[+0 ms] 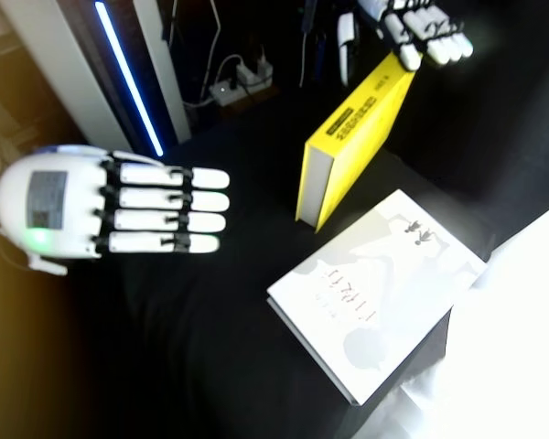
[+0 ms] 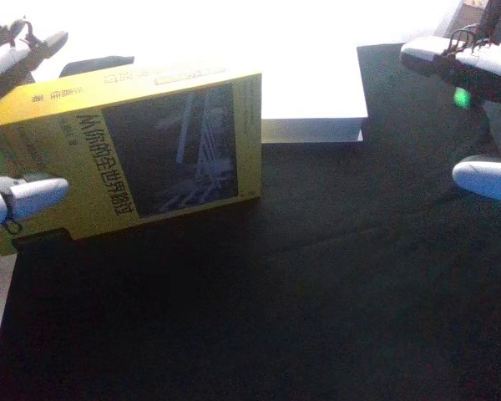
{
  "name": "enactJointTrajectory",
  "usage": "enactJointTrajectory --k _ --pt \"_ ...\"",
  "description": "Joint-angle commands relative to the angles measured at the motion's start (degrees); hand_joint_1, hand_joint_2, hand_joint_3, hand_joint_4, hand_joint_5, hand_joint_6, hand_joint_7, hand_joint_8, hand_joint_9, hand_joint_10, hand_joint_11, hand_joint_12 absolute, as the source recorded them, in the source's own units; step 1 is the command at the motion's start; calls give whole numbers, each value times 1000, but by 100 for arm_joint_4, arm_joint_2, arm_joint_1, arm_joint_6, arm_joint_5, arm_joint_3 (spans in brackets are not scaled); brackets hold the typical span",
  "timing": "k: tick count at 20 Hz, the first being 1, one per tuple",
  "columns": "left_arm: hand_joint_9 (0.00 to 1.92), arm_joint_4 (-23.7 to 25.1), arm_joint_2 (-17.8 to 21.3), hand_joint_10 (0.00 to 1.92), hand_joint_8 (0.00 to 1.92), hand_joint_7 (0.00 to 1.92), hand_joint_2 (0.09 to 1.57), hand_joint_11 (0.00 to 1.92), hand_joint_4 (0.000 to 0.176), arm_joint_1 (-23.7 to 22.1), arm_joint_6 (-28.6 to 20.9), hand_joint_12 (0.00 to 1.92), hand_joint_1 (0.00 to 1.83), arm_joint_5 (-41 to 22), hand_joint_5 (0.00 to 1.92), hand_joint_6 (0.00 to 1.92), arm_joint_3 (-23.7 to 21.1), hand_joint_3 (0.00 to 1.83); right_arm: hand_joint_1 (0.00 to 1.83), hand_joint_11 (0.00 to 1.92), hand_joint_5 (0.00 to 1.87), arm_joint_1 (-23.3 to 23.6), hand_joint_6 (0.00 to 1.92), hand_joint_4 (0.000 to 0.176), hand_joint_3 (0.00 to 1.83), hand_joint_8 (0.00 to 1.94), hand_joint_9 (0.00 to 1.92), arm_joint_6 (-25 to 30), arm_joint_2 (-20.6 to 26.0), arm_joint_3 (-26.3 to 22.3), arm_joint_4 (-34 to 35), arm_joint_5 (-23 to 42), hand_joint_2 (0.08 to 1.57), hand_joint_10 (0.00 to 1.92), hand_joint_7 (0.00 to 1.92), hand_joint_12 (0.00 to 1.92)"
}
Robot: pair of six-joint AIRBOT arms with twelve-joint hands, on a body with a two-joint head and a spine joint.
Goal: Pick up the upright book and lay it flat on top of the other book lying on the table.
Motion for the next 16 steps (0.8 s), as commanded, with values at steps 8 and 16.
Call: enactJointTrajectory --k 8,16 --pt "0 -205 -237 0 0 0 1004 0 176 -287 10 0 501 -237 0 0 288 5 546 0 0 26 0 0 0 0 0 16 -19 25 243 684 1328 0 0 1921" --pt "833 -240 -372 1482 1278 817 1187 724 41 -327 7 1890 1300 -117 646 116 340 0 630 0 0 0 0 0 0 0 0 16 -21 24 258 685 1310 0 0 1920"
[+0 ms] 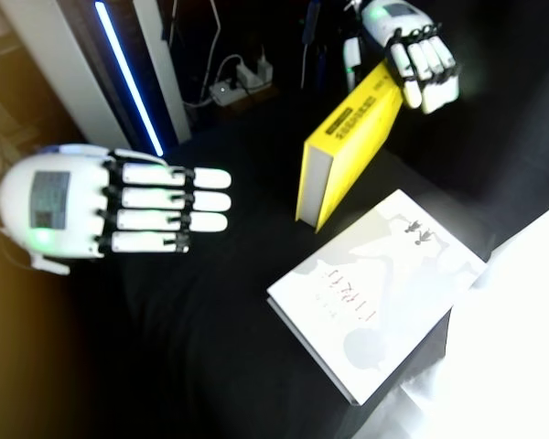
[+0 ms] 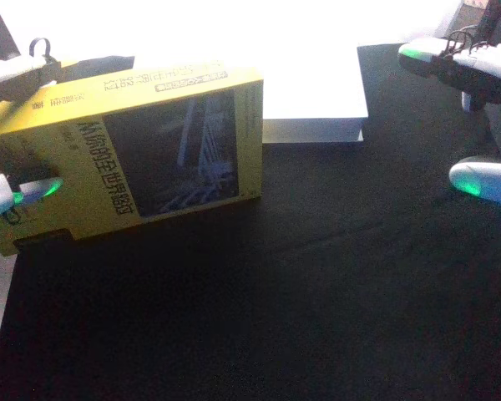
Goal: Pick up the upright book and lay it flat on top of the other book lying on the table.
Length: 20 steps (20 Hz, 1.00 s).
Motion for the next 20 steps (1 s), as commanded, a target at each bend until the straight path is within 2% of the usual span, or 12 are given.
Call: enactJointTrajectory --k 1,2,3,4,5,7,9,10,14,15,19,20 --pt "1000 12 -7 1557 1191 889 1154 953 18 -21 136 1904 1321 -435 730 152 20 0 634 0 0 34 0 0 0 0 0 20 10 21 216 674 1307 0 0 1919" --pt "1093 13 -5 1554 1263 846 1184 1094 0 -21 136 1886 1236 -455 776 1023 17 8 602 0 0 32 0 0 0 0 0 20 9 21 216 674 1308 0 0 1921" --pt "1164 14 3 1554 1307 820 1204 1159 0 -17 136 1883 1214 -516 761 1240 4 6 603 0 0 30 0 0 0 0 0 20 8 23 216 674 1306 0 0 1921" --pt "1196 16 11 1525 1340 799 1218 1163 0 -16 136 1867 1206 -568 740 1307 -8 4 634 0 0 30 0 0 0 0 9 20 9 23 217 674 1298 4 0 1921" --pt "1215 47 34 1504 1328 807 1216 1150 0 -15 136 1870 1209 -641 747 1303 -32 0 640 0 0 30 0 0 0 0 1 20 9 24 219 674 1290 0 0 1920" --pt "1074 150 86 1440 1300 929 1215 995 0 -11 136 1833 1217 -791 652 1261 -91 0 583 0 0 30 0 0 0 0 0 20 9 25 219 674 1302 0 0 1879" --pt "1168 244 129 1519 1352 917 1215 1101 0 -9 136 1873 1214 -913 679 1235 -145 0 541 0 0 30 0 0 0 0 0 20 10 29 220 674 1317 0 0 1866" --pt "1176 272 141 1462 1349 930 1202 1101 0 -9 136 1793 1220 -950 723 1162 -159 0 567 0 0 30 0 0 0 0 0 20 10 31 224 674 1317 0 0 1763" --pt "1177 468 236 1335 1289 962 1187 1082 0 -11 136 1704 1227 -1133 745 1130 -262 0 503 0 0 31 0 0 1 0 0 20 13 29 249 677 1338 0 0 1755" --pt "1164 562 268 1466 1385 915 1204 1095 0 -11 136 1793 1218 -1240 731 1126 -304 3 533 0 0 31 0 0 8 0 0 20 36 29 275 776 1352 0 0 1910" --pt "1197 830 297 1560 1443 886 1224 1130 0 -59 136 1871 1209 -1389 696 1149 -369 1 622 0 0 42 0 0 9 0 0 20 40 41 403 1046 1354 0 0 1921" --pt "1215 925 286 1578 1334 851 1205 1148 0 -121 136 1875 1210 -1399 778 1227 -375 0 810 0 0 50 0 0 0 0 0 20 -58 78 409 1071 1323 0 0 1921"
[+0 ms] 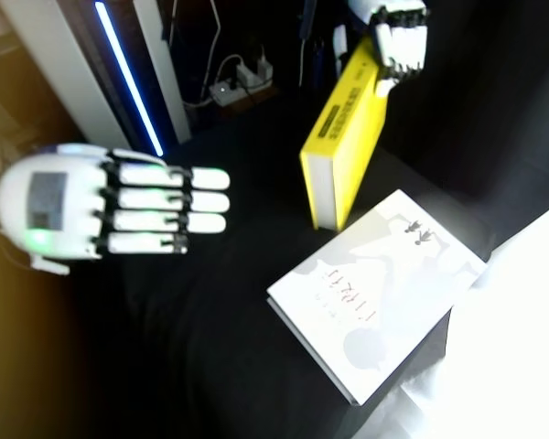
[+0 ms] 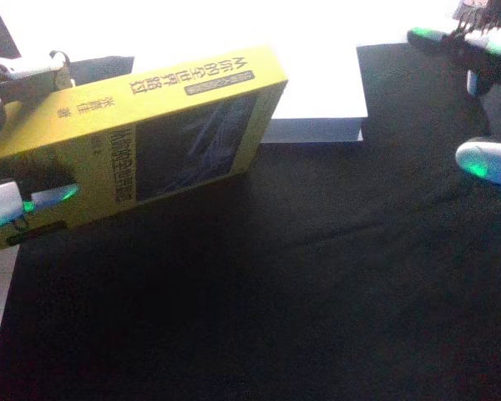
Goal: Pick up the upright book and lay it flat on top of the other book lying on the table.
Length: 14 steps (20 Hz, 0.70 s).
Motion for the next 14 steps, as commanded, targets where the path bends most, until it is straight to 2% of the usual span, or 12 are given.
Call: enactJointTrajectory --k 1,3,4,5,6,7,10,11,14 --pt "1217 92 43 1578 1309 845 1201 1149 0 -119 10 1872 1211 -871 793 1245 -10 0 833 0 0 82 0 0 0 0 0 25 -47 23 208 651 1311 0 0 1921" --pt "1217 225 31 1564 1242 883 1178 1145 0 -224 10 1857 1223 -896 840 1181 -10 0 838 0 0 143 0 0 0 0 0 25 -74 78 180 675 1296 0 0 1921" --pt "1202 302 21 1547 1342 923 1185 1129 0 -275 11 1829 1228 -917 795 1046 -10 0 818 0 0 187 0 0 0 0 0 25 -75 105 148 680 1292 0 0 1921" --pt "1198 360 10 1548 1248 899 1173 1127 0 -311 11 1823 1227 -959 843 1135 -15 0 788 0 0 249 0 0 0 0 0 25 -93 126 112 680 1287 0 0 1921" --pt "1174 407 3 1586 1240 886 1173 1109 0 -328 11 1844 1225 -1017 845 1163 -22 0 824 0 0 293 0 0 0 0 0 25 -111 139 84 680 1273 0 0 1921" --pt "1144 447 1 1603 1388 895 1196 1087 0 -330 11 1860 1222 -1087 778 1071 -35 3 832 0 0 319 0 0 0 0 0 25 -112 139 76 680 1280 0 0 1921" --pt "1125 632 3 1596 1417 901 1203 1078 0 -329 12 1869 1221 -1245 757 1056 -86 0 796 0 0 377 0 0 0 0 0 25 -108 139 68 700 1305 0 0 1921" --pt "1125 672 1 1545 1383 917 1198 1087 0 -333 13 1838 1224 -1257 756 1058 -93 0 788 0 0 414 0 0 0 0 0 25 -112 139 52 702 1366 0 0 1921" --pt "1078 825 -81 1515 1423 890 1211 1031 0 -445 12 1788 1220 -1163 729 1079 -77 0 798 0 0 660 0 0 0 0 0 25 -226 204 -114 699 1345 0 0 1921"
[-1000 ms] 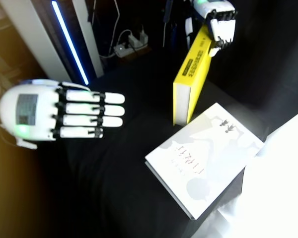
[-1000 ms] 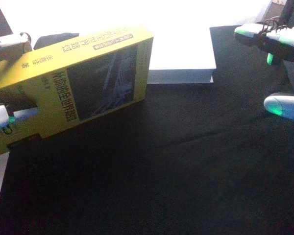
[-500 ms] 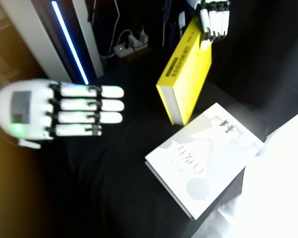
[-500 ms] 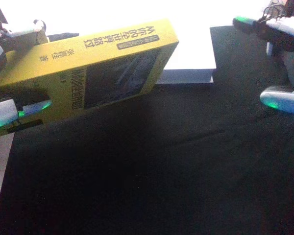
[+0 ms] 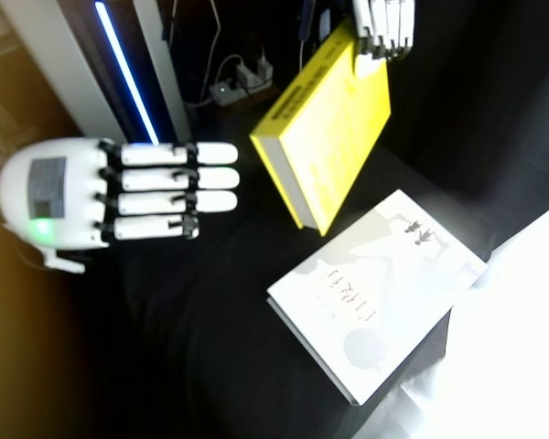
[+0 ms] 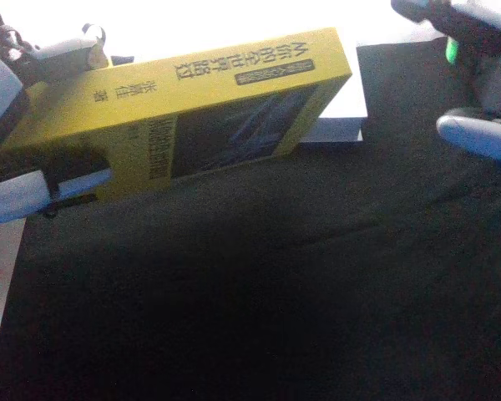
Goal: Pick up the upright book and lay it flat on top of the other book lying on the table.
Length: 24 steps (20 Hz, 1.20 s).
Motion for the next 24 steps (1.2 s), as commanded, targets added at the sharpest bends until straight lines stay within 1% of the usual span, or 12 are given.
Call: enactJointTrajectory --k 1,6,10,11,14,15,17,18,20,22,23,24 --pt "1072 53 -16 1470 1387 909 1204 1018 0 -104 12 1746 1223 -683 734 1082 37 0 801 0 0 81 0 0 0 0 0 29 -9 35 164 649 1338 0 0 1921" --pt "1078 181 -209 1504 1362 928 1186 1000 0 -317 11 1818 1231 -515 781 1026 111 0 869 0 0 225 0 12 0 0 0 33 -301 263 164 604 1304 0 0 1921" --pt "1084 213 -332 1578 1354 935 1180 1060 0 -431 11 1874 1232 -360 800 1018 176 0 886 0 0 419 0 69 0 0 0 33 -543 367 74 551 1244 0 0 1921" --pt "1087 229 -356 1629 1371 929 1179 1087 0 -462 10 1912 1232 -344 811 998 186 0 917 0 0 436 0 110 0 0 0 33 -570 376 55 535 1229 0 0 1921" --pt "1090 295 -447 1742 1256 878 1173 1125 0 -562 7 1921 1223 -292 844 1168 228 1 969 0 0 443 0 97 0 0 0 34 -676 419 34 457 1172 0 0 1921" --pt "1091 320 -451 1740 1305 864 1183 1107 0 -564 -36 1921 1219 -324 824 1168 225 1 1001 0 0 443 0 46 0 0 0 37 -727 454 34 392 1152 0 0 1921" --pt "1117 384 -470 1741 1292 855 1186 1114 0 -565 -102 1921 1217 -398 820 1206 222 1 1015 0 0 453 0 21 0 0 0 94 -843 548 35 286 1151 0 0 1921" --pt "1167 419 -493 1701 1483 1018 1193 1112 153 -572 -126 1921 962 -404 812 1248 227 2 1018 0 0 453 0 0 0 0 0 204 -938 634 35 266 1155 0 0 1921" --pt "1191 471 -524 1690 1516 1033 1187 1141 126 -594 -167 1921 979 -416 829 1225 233 0 1088 0 45 453 21 0 0 22 36 406 -1071 757 5 256 1186 18 48 1921" --pt "1189 480 -541 1543 1354 1057 1173 1094 94 -606 -168 1846 1006 -423 859 1178 236 0 1160 147 132 453 811 0 0 936 194 423 -1100 769 -13 247 1215 1297 209 1921" --pt "1185 481 -548 1569 1367 1064 1172 1092 100 -607 -179 1868 1003 -422 859 1180 240 0 1137 481 381 453 1504 0 0 1379 503 423 -1107 769 -17 246 1312 1522 634 1921" --pt "1222 481 -551 1631 1397 1080 1173 1143 80 -607 -191 1910 1011 -420 860 1179 243 0 1167 695 461 453 1573 0 0 1430 698 423 -1118 774 -25 241 1308 1577 775 1921"
